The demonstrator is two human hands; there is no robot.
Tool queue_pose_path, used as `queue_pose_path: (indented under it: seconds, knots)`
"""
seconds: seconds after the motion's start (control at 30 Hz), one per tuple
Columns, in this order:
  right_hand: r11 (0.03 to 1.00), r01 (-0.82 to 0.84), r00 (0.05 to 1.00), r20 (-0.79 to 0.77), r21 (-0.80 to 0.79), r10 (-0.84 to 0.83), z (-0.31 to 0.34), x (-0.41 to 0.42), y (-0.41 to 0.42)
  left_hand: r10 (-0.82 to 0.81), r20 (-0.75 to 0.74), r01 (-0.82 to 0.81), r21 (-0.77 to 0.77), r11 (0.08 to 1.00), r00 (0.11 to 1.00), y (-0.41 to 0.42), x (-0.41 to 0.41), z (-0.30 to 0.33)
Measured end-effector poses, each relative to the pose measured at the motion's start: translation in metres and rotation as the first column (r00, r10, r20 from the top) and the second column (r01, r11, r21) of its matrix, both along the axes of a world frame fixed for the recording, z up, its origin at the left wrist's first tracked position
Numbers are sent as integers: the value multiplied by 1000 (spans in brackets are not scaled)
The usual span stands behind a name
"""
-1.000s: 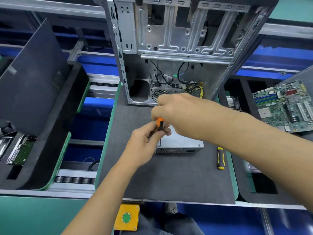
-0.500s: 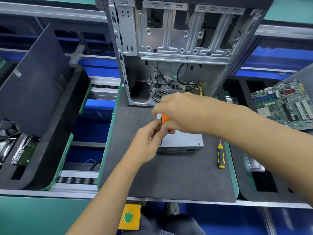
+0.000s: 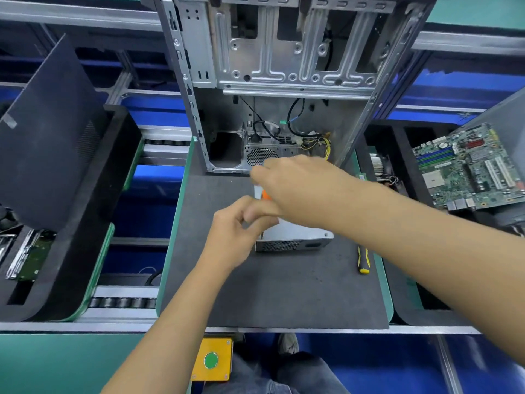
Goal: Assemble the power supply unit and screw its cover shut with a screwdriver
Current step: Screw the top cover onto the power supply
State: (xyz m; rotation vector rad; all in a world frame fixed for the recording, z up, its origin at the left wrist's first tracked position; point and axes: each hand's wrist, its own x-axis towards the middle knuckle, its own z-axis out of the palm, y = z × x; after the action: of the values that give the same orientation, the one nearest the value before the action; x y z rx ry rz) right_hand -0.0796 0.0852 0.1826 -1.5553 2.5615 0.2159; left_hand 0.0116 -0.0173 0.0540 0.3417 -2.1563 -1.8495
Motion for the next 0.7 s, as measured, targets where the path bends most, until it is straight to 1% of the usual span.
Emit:
queue_pose_path:
  seconds: [0.03, 0.07, 0.1, 0.17, 0.23, 0.3, 0.33, 0.4, 0.47, 0.57, 0.6, 0.63, 0.7]
  knots:
    - [1000, -19, 993, 118, -11, 20, 3, -3, 2, -31, 14, 31, -1, 1000, 999, -5, 3, 1]
    - [999, -48, 982, 182, -11, 49, 7, -5, 4, -69, 32, 70, -9, 998, 997, -10, 5, 2]
    - [997, -79, 982, 171, 6, 77, 9, -6, 5, -111, 51, 113, -29, 993, 992, -13, 8, 3]
    - [994, -100, 994, 52, 40, 98, 11, -4, 4, -168, 88, 173, -56, 983, 982, -17, 9, 5]
    - [989, -115, 993, -28, 87, 118, 13, -1, 2, -205, 121, 216, -85, 973, 971, -17, 8, 6]
    - [980, -121, 992, -16, 158, 125, 16, 1, 1, -261, 147, 278, -109, 954, 954, -19, 7, 6]
    - [976, -132, 991, 29, 175, 128, 17, 2, 0, -270, 153, 287, -110, 951, 951, -19, 6, 6]
    - [972, -149, 987, 91, 180, 134, 19, 3, -3, -266, 142, 282, -108, 953, 953, -18, 5, 7]
    - [974, -134, 991, 43, 184, 129, 17, 1, -5, -231, 115, 241, -78, 967, 966, -17, 5, 7]
    - [989, -83, 995, -45, 126, 89, 13, -3, -4, -128, 48, 122, 112, 986, 991, -17, 6, 7]
    - [992, -74, 993, -86, 102, 83, 10, -1, -4, -125, 27, 121, 132, 984, 992, -15, 5, 9]
    - [995, -54, 992, -111, 84, 64, 8, 1, -4, -125, 8, 123, 110, 986, 992, -13, 4, 11]
    - [998, -6, 989, -146, 55, 14, 3, 7, -8, -60, 3, 60, 44, 997, 998, -7, 1, 11]
